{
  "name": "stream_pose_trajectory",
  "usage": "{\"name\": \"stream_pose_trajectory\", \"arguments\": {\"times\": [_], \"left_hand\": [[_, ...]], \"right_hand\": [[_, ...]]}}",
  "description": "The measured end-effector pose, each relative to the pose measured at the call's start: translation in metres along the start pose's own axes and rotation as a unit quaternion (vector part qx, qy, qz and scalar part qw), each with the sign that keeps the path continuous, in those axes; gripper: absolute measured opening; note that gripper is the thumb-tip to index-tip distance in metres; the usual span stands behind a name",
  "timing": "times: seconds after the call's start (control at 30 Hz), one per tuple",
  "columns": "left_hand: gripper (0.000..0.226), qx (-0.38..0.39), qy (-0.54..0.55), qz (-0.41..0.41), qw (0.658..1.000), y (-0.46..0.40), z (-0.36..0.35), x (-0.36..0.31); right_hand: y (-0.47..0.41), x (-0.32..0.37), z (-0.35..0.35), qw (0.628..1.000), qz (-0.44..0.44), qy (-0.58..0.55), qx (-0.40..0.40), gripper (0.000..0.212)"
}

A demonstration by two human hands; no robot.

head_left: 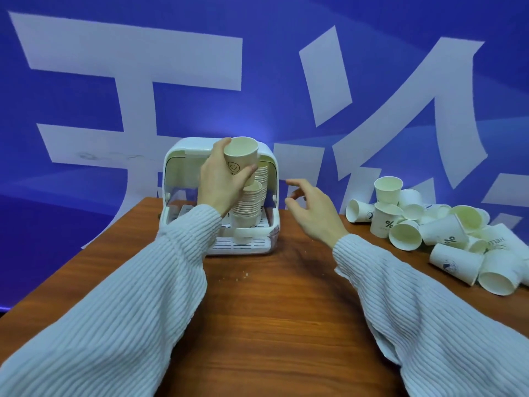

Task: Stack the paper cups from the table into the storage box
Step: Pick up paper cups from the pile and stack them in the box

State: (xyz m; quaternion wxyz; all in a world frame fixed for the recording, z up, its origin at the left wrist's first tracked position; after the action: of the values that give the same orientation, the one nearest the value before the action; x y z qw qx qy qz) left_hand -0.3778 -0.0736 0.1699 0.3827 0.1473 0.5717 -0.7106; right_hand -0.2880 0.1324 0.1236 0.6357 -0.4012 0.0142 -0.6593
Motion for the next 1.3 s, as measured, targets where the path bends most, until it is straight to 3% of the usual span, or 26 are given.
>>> {"name": "stream_pose_trajectory", "arguments": {"times": [0.1,0.2,0.27,0.43,0.67,0.93,1.1,1.3], "left_hand": [[0.076,0.041,-0.011,0.003,0.999,0.004,-0.012,0.005],[0.069,0.097,-0.107,-0.047,0.988,0.018,-0.027,0.004],[0.068,0.083,-0.175,-0.074,0.978,0.025,-0.028,0.004],[0.066,0.055,-0.224,-0.029,0.973,0.015,-0.019,0.015],[0.056,0.118,-0.171,0.027,0.978,0.014,-0.038,0.029],[0.066,0.151,-0.082,0.104,0.980,0.026,-0.055,0.043],[0.052,0.024,-0.104,-0.044,0.993,0.055,-0.051,-0.016],[0.047,0.078,-0.123,-0.135,0.980,0.100,-0.094,-0.065]], "right_hand": [[0.003,-0.003,0.000,1.000,-0.009,-0.010,0.002,0.041],[0.009,-0.007,-0.003,1.000,-0.013,-0.016,0.009,0.041],[0.014,-0.012,-0.004,1.000,-0.019,-0.018,0.011,0.040],[0.023,-0.023,-0.002,0.999,-0.040,-0.023,0.013,0.040],[0.028,-0.036,-0.005,0.997,-0.060,-0.038,0.017,0.041],[0.053,-0.061,0.009,0.992,-0.102,-0.067,0.021,0.042],[0.089,-0.104,0.050,0.982,-0.162,-0.093,-0.023,0.037],[0.116,-0.141,0.090,0.971,-0.216,-0.083,-0.058,0.033]]}}
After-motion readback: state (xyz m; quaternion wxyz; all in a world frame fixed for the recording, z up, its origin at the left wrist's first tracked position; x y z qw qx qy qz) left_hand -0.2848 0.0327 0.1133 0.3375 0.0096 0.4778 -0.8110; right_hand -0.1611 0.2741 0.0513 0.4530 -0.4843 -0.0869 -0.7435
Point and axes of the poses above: each hand's wrist, its own y-axis away from the middle knuckle, its own z-axis out of the back of the hand, x = y × z, the point moved 10 cm from there along -y, towards the middle knuckle, and after that the axes turned 1 degree about -z, right-handed, at the moved point
